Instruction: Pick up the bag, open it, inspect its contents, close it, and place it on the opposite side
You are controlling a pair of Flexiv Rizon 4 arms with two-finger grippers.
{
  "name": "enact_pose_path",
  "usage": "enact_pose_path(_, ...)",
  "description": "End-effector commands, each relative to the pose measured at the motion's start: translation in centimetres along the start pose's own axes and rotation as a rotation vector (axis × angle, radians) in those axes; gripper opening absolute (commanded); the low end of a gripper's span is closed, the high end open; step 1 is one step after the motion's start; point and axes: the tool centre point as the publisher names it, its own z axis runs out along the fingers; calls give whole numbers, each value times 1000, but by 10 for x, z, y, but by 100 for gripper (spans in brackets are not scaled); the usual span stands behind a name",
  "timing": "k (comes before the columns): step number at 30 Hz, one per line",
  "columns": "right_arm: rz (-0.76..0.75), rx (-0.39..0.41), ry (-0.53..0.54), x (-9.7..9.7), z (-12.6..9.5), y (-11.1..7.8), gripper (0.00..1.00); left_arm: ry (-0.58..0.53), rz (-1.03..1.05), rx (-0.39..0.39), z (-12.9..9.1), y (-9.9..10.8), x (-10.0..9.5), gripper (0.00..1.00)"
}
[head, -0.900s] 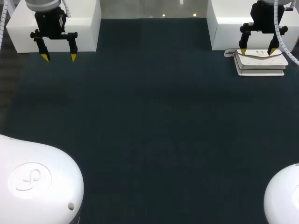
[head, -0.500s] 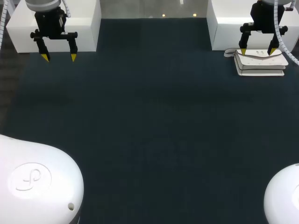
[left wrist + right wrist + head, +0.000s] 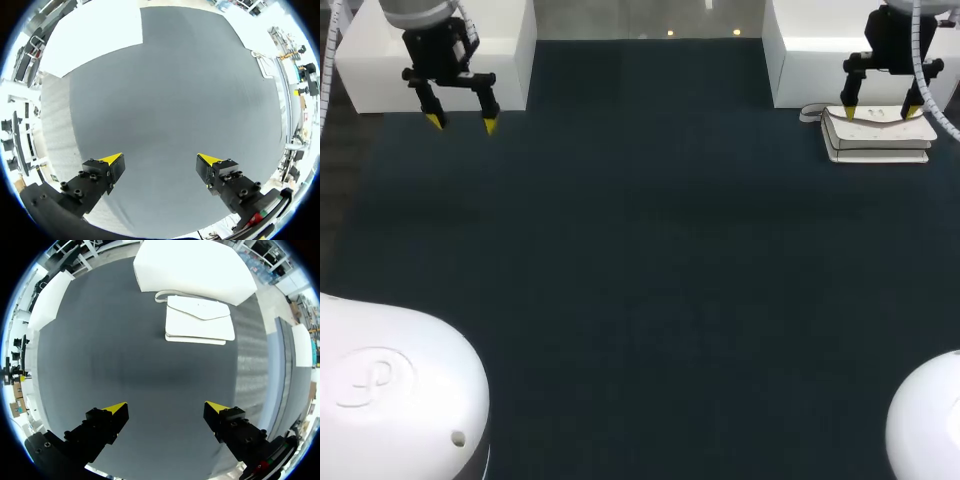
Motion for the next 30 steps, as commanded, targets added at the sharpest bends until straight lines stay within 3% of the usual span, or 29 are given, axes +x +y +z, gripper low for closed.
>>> enact_pose_path(1,34,6,44,-33,17,16,100,102,372,89,14,6,5,100)
enact_pose_path(7,102,-13,119,-73,29,35,100,165,682,187,27,3,15,100)
enact_pose_path(13,150,-18,182,-98,38,52,100,209,927,266,42,-5,21,100)
enact_pose_path(18,173,-12,209,-108,45,59,100,239,1058,291,53,-15,26,100)
enact_pose_path(22,178,-8,218,-112,50,63,100,272,1087,258,61,-26,28,100)
enact_pose_path(30,183,-1,209,-115,55,62,100,272,1087,258,61,-26,28,100)
